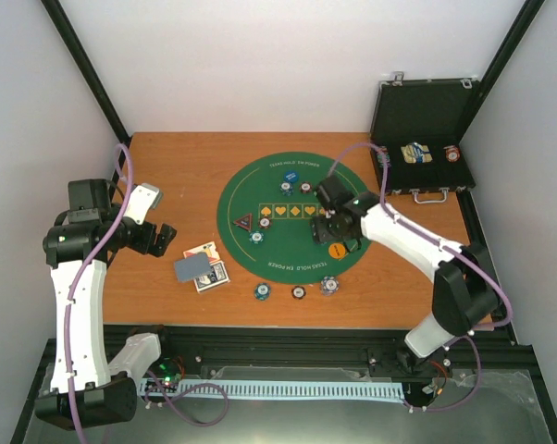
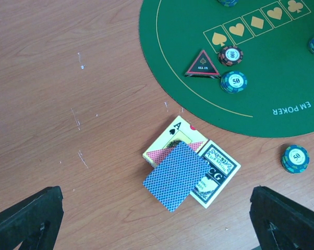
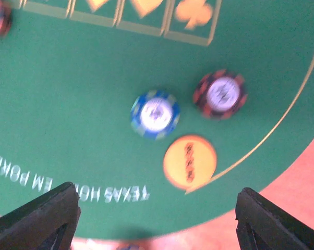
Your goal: Distribute texas hold em gaming equipment
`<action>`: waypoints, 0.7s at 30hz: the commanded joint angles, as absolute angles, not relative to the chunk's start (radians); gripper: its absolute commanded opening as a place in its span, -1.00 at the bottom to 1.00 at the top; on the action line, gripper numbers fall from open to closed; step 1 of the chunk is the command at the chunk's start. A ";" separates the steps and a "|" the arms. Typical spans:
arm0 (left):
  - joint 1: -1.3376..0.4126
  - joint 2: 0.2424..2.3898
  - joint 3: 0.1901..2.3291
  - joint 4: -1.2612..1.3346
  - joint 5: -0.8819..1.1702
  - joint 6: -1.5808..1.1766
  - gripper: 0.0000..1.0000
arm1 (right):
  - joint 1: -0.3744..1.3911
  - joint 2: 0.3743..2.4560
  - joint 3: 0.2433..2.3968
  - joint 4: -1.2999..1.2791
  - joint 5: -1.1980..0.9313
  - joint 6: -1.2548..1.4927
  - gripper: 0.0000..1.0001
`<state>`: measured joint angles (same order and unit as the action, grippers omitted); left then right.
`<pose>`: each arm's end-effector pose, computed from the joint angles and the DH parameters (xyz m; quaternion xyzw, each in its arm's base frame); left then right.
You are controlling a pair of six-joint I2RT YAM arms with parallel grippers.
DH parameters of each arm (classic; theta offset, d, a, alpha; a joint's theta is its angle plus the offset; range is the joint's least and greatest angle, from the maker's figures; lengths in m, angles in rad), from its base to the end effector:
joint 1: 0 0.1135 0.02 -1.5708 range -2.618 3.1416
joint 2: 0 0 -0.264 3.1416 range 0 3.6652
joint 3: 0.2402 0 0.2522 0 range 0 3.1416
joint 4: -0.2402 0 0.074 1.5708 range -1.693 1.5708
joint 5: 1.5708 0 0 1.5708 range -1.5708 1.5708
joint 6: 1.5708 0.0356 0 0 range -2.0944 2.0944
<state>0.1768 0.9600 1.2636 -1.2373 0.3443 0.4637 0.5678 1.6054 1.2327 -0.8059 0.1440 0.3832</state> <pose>0.1482 0.0143 0.3738 0.1869 0.9184 -0.0573 0.3441 0.2733 0.1683 0.2431 -0.0762 0.9754 0.0262 0.2051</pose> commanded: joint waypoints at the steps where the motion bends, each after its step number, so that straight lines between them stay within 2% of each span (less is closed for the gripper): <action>1: 0.184 0.957 1.280 -1.220 0.367 0.451 1.00 | 0.663 1.517 1.133 -0.901 0.160 0.467 0.64; 6: 0.184 0.956 1.286 -1.220 0.375 0.448 1.00 | 0.745 1.452 1.058 -0.928 0.152 0.518 0.75; 13: 0.184 0.953 1.295 -1.226 0.373 0.450 1.00 | 0.803 1.451 0.966 -0.908 0.122 0.545 0.78; 21: 0.185 0.954 1.298 -1.227 0.371 0.450 1.00 | 0.841 1.470 0.925 -0.877 0.086 0.546 0.65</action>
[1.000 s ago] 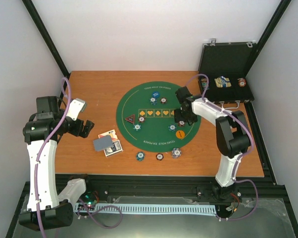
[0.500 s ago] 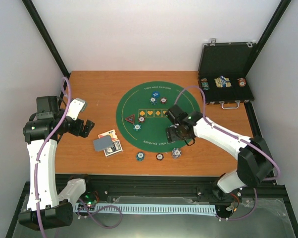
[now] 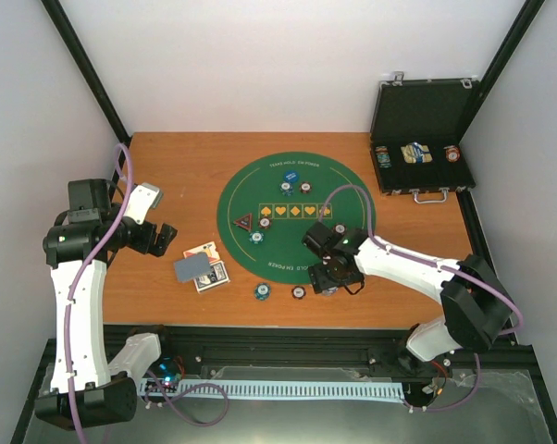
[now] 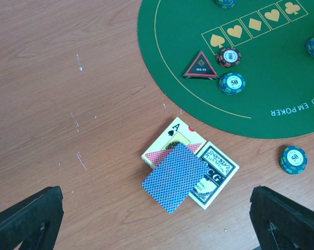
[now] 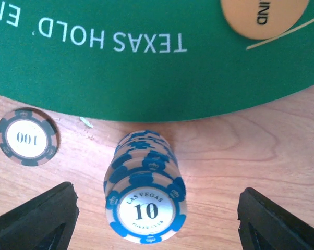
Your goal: Distribute texas hold em gaming equipment
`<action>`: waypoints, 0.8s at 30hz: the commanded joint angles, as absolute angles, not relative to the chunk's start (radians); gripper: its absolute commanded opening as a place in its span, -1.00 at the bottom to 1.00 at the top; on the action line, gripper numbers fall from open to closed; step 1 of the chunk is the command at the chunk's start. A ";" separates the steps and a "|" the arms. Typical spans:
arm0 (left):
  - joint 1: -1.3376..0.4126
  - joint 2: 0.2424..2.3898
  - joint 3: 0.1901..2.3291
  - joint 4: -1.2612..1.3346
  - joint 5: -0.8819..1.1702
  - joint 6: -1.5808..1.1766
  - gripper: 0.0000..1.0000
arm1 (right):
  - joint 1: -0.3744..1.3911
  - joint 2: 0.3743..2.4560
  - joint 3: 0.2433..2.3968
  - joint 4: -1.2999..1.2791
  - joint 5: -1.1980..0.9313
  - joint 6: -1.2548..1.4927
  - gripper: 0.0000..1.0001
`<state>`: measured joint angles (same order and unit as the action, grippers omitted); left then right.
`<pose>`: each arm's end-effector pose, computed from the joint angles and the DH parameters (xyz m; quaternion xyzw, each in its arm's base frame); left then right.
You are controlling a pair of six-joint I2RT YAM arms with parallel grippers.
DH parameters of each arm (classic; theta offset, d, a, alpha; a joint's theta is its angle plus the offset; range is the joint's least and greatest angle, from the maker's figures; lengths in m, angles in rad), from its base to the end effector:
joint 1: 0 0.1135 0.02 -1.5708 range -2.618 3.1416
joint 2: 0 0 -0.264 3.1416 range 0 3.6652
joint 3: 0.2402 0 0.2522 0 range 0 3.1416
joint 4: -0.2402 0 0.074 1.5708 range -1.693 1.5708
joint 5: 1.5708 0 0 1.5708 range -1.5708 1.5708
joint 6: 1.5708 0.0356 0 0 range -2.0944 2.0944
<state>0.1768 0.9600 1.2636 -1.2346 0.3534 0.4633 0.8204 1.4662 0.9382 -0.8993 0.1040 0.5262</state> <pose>0.1484 0.0140 0.3741 0.1881 0.9170 -0.0610 0.3464 0.1731 0.1803 0.1962 -0.1423 0.9859 0.0041 0.0883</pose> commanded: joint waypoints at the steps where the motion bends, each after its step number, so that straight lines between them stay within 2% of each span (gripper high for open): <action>1: 0.185 0.954 1.298 -1.227 0.371 0.450 0.99 | 0.843 1.472 0.924 -0.875 0.084 0.545 0.65; 6: 0.185 0.956 1.300 -1.226 0.369 0.449 1.00 | 0.853 1.483 0.916 -0.861 0.071 0.541 0.56; 16: 0.185 0.952 1.293 -1.224 0.365 0.449 1.00 | 0.854 1.501 0.920 -0.854 0.090 0.533 0.25; 24: 0.184 0.950 1.295 -1.224 0.363 0.450 1.00 | 0.854 1.507 0.915 -0.850 0.086 0.531 0.12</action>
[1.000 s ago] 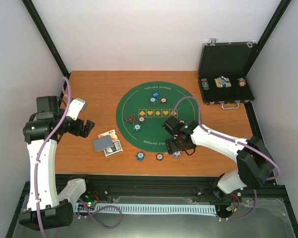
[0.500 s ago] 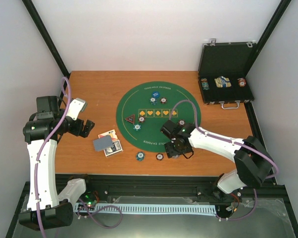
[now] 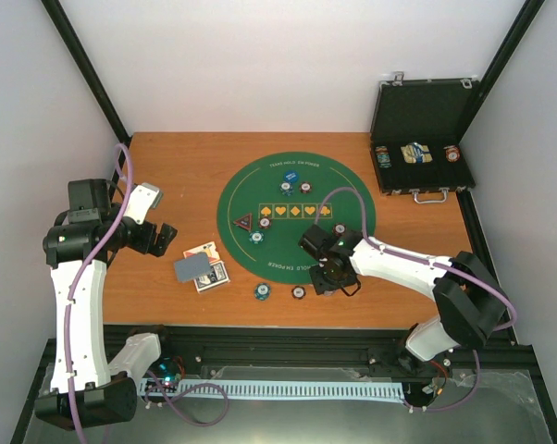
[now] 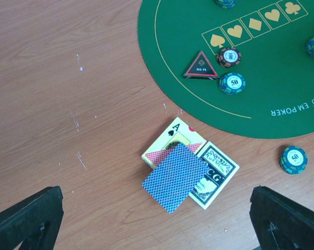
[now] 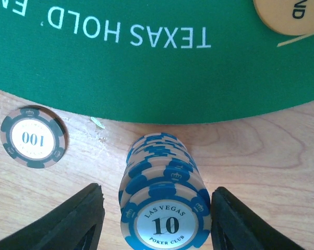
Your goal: Distribute texas hold em gaming equipment
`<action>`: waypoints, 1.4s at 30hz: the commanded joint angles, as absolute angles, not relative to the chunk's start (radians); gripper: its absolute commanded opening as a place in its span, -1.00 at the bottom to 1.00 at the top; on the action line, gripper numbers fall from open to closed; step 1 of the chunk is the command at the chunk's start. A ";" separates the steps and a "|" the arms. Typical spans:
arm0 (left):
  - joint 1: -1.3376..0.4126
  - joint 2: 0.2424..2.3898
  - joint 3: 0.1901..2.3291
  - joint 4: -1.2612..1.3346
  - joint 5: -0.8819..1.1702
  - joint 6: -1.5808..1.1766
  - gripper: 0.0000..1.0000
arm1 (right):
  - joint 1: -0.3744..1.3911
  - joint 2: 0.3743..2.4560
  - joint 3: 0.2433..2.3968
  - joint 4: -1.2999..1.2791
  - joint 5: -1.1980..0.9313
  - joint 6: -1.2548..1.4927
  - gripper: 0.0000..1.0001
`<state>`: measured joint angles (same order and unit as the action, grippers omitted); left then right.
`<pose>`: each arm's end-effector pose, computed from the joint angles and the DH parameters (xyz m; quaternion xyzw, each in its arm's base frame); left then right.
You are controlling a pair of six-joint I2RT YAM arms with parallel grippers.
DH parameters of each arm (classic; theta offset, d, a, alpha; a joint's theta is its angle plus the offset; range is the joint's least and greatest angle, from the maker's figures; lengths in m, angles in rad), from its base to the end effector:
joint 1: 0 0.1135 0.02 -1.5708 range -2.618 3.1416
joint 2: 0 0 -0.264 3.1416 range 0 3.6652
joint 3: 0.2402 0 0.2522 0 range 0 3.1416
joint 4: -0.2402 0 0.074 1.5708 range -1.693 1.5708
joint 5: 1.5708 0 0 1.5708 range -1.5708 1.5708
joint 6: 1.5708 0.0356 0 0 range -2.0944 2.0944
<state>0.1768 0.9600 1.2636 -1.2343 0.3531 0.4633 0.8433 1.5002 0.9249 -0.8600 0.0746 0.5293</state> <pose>0.1484 0.0140 0.3741 0.1881 0.9170 -0.0608 0.3464 0.1711 0.1882 0.1854 -0.1534 0.9851 0.0141 0.0759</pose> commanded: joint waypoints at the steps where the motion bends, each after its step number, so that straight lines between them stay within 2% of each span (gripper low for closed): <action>1: 0.185 0.951 1.294 -1.224 0.364 0.451 1.00 | 0.854 1.507 0.914 -0.850 0.085 0.531 0.10; 14: 0.185 0.947 1.290 -1.223 0.360 0.452 1.00 | 0.854 1.497 0.929 -0.864 0.086 0.525 -0.21; 30: 0.184 0.948 1.281 -1.216 0.360 0.452 1.00 | 0.854 1.498 1.062 -0.957 0.103 0.495 -0.39; 36: 0.185 0.951 1.277 -1.214 0.360 0.448 1.00 | 0.854 1.572 1.176 -0.961 0.092 0.467 -0.40; 42: 0.185 0.954 1.279 -1.215 0.362 0.445 1.00 | 0.852 1.763 1.371 -0.962 0.097 0.418 -0.40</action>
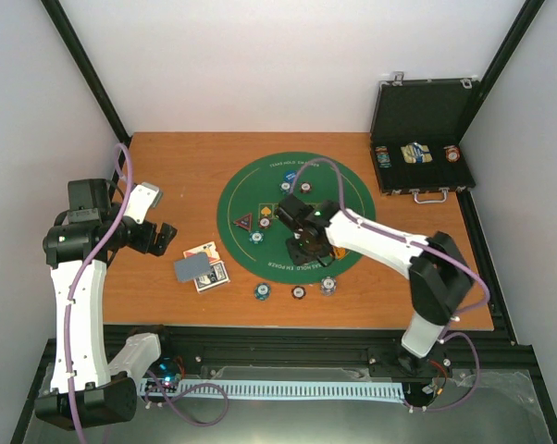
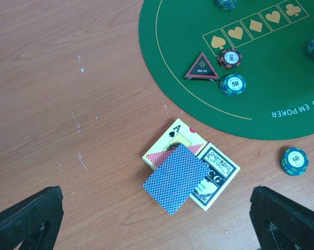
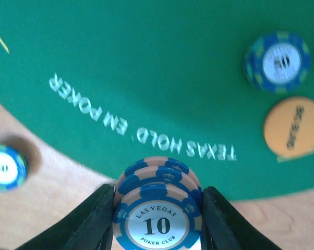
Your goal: Distribute texas hold em gaming equipment
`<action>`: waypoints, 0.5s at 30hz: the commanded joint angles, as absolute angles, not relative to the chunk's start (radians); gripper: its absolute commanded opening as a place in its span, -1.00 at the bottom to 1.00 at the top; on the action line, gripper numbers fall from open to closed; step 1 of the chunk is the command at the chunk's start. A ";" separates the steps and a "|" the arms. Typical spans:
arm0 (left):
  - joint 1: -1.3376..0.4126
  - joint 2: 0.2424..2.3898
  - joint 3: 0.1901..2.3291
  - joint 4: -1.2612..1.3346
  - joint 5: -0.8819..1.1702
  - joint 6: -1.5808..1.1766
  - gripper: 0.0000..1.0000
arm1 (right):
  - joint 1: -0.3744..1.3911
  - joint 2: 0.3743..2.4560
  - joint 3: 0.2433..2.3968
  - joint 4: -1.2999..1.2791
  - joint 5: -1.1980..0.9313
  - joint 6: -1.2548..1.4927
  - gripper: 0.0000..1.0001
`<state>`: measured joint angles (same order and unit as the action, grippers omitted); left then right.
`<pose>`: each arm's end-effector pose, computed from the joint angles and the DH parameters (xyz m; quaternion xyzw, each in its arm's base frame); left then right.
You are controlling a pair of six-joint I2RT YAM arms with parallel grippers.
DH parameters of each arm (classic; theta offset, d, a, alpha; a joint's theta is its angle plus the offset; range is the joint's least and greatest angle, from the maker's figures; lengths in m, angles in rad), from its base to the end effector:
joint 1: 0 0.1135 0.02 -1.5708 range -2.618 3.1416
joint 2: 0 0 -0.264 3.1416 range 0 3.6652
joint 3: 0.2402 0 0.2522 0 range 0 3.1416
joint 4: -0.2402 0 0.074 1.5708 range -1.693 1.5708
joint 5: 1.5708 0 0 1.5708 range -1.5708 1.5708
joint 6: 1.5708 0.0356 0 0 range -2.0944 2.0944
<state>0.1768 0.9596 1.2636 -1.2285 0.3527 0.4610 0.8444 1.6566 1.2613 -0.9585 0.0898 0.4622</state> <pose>0.1488 0.0141 0.3745 0.1874 0.9162 -0.0600 0.3490 0.2118 0.2336 0.2307 -0.1839 0.9760 0.0303 0.1130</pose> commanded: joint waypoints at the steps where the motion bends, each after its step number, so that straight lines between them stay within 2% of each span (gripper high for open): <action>1: 0.184 0.953 1.281 -1.216 0.361 0.444 1.00 | 0.849 1.801 1.411 -0.962 0.093 0.409 -0.40; 9: 0.185 0.959 1.289 -1.218 0.356 0.447 1.00 | 0.790 2.086 1.720 -0.988 0.065 0.356 -0.42; 15: 0.185 0.963 1.294 -1.214 0.356 0.446 1.00 | 0.773 2.232 1.869 -1.010 0.028 0.350 -0.46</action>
<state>0.1768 0.9604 1.2636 -1.2282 0.3489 0.4595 0.7788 2.1811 1.8011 -0.9749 0.0525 0.3691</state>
